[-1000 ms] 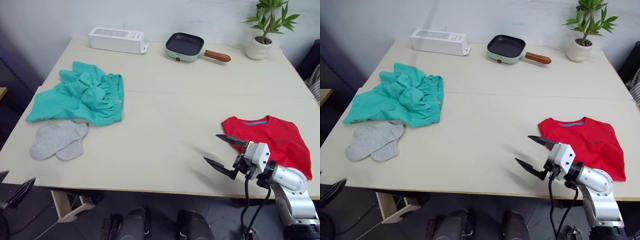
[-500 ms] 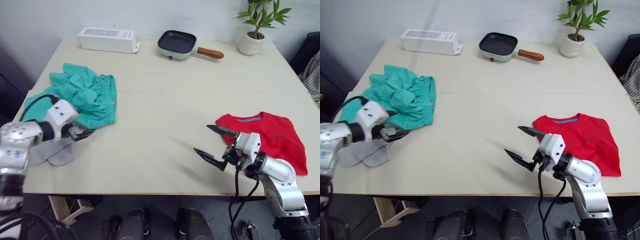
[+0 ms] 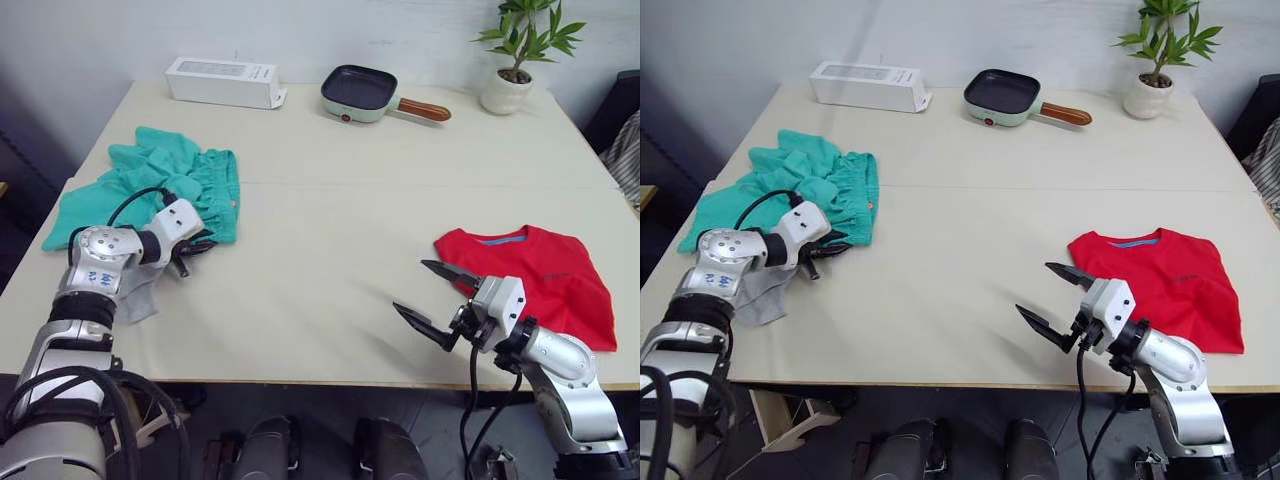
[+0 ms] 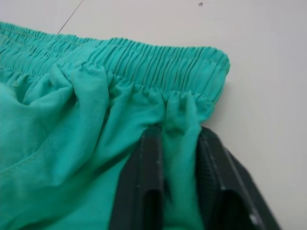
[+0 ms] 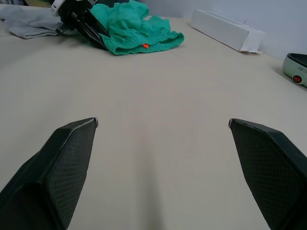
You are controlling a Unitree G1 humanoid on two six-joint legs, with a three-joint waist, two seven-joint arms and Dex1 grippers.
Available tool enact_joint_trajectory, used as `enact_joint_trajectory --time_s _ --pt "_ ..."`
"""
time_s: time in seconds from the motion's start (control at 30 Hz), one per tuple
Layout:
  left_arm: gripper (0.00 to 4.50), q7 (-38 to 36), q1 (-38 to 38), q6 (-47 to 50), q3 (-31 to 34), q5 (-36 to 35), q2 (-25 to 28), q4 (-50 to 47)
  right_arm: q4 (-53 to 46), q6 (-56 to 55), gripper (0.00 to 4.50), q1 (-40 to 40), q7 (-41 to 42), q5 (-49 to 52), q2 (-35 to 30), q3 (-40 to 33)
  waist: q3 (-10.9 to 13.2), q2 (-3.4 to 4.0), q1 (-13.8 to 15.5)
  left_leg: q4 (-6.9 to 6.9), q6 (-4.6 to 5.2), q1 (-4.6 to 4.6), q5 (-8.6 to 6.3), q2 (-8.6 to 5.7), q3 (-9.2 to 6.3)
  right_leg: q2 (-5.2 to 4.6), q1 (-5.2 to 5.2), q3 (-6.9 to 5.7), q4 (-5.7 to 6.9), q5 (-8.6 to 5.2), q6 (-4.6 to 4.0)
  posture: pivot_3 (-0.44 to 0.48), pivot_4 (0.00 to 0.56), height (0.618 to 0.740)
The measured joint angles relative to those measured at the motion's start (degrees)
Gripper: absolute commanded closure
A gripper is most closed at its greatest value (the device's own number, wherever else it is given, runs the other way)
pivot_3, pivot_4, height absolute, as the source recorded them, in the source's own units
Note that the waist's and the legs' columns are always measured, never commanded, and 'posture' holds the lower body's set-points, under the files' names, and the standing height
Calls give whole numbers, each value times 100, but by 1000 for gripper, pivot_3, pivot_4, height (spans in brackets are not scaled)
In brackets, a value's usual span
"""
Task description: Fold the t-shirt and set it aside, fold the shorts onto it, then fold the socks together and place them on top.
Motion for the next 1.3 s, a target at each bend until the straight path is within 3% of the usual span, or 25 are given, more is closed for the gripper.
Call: enact_joint_trajectory --time_s 0.1,0.2,0.43,0.6,0.73,0.8,0.83,0.97,1.07,1.3 --pt "4494 -188 -420 -71 73 -94 -297 120 -12 20 0 67 -89 -11 -28 -130 7 -12 60 25 31 -22 5 0 -5 6 -9 -8 15 2 3 0 150 740" --pt "4494 -817 -807 -23 188 -454 -483 -249 -58 67 0 197 -89 -21 -151 -145 7 -13 48 60 51 -45 -17 0 -3 8 -14 -9 15 5 9 0 150 740" --pt "4494 -2364 -552 1593 -104 -1380 -776 -3170 -494 302 0 1016 286 387 -820 -947 8 -12 45 77 77 -35 -33 -6 9 10 16 4 -12 13 26 0 150 740" --pt "4494 -2260 324 2847 -612 -1817 -1494 -4945 -326 312 0 1246 573 521 -1091 -1610 9 -13 53 82 84 -23 -31 -4 9 8 34 16 -46 21 43 0 150 740" --pt "4494 -1709 662 3091 -1036 -1698 -2112 -5262 -235 322 0 1155 571 519 -1091 -1698 9 -12 55 79 68 -13 -31 1 8 1 35 77 -44 22 41 0 150 740" --pt "4117 -1433 811 2971 -1165 -1499 -2238 -5217 -236 345 0 1120 561 520 -1089 -1690 8 -10 47 72 63 -8 -31 7 12 1 33 89 -44 21 40 0 150 740" --pt "3984 -1340 897 2861 -1218 -1405 -2239 -5165 -250 390 0 1094 529 526 -1080 -1683 7 -9 39 71 65 -7 -29 13 15 2 31 92 -45 21 38 0 150 740" --pt "2698 -1142 1258 2651 -1095 -1328 -2042 -5061 -478 694 0 976 446 636 -1066 -1531 8 -7 43 67 52 -10 -33 28 16 5 21 86 -44 16 27 0 150 740" --pt "1701 -1379 1355 2474 -528 -1583 -1344 -5406 -633 837 0 804 492 700 -1067 -1393 9 -3 37 68 47 -8 -37 33 18 5 21 83 -43 13 21 0 150 740" --pt "1701 -1519 2223 2063 673 -1975 -112 -5669 -1020 1291 0 252 687 623 -1243 -484 14 4 14 63 42 -8 -48 37 16 3 17 83 -48 10 15 0 150 740"
